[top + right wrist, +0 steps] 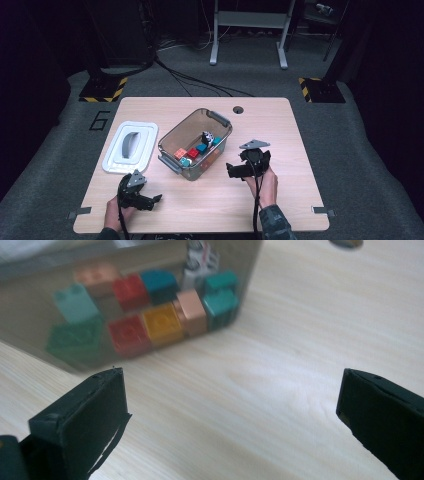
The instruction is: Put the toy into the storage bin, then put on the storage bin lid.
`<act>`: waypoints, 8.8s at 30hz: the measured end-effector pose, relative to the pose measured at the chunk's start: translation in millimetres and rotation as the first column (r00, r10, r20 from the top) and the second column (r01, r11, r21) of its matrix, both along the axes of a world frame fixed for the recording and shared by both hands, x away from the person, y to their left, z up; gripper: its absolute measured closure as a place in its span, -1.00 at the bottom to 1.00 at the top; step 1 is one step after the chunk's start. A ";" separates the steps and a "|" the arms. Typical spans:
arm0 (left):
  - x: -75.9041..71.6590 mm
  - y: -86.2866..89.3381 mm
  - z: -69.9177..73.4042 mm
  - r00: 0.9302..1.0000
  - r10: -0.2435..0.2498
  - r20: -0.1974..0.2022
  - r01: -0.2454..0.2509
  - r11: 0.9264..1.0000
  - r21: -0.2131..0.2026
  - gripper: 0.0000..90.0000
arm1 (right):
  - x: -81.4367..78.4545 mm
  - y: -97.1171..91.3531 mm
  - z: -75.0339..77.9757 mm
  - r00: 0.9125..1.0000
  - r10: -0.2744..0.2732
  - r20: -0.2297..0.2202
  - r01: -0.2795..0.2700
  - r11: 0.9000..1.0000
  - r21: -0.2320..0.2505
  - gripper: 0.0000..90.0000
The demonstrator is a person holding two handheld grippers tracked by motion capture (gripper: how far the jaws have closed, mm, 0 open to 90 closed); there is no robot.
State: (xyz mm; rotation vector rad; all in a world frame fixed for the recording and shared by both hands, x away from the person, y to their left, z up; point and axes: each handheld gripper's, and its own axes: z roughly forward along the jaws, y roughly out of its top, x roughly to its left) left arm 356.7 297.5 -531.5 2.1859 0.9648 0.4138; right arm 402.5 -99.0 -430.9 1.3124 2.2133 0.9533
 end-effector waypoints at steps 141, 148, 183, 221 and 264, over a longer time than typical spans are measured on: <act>109.8 84.9 137.9 0.925 0.379 0.035 -0.372 0.920 -0.125 0.48 | -9.9 -59.1 -99.0 0.994 0.105 -0.009 -0.105 0.994 -0.016 -1.00; 105.9 72.1 165.9 0.937 0.344 0.053 -0.335 0.934 -0.126 0.49 | -10.1 -59.0 -99.0 0.995 0.103 -0.011 -0.103 0.995 -0.015 -1.00; 127.3 -55.1 207.7 0.996 0.086 0.015 -0.084 0.989 -0.120 0.48 | -9.7 -58.5 -99.2 0.995 0.095 -0.006 -0.095 0.995 -0.012 -1.00; 131.4 -129.0 154.4 0.994 0.056 -0.095 -0.064 0.994 -0.086 0.48 | -9.8 -59.3 -99.0 0.994 0.107 -0.009 -0.107 0.994 -0.017 -1.00; 64.3 35.1 139.3 0.953 0.303 -0.015 -0.302 0.941 -0.151 -0.78 | -9.8 -59.2 -99.0 0.994 0.106 -0.009 -0.106 0.994 -0.017 -1.00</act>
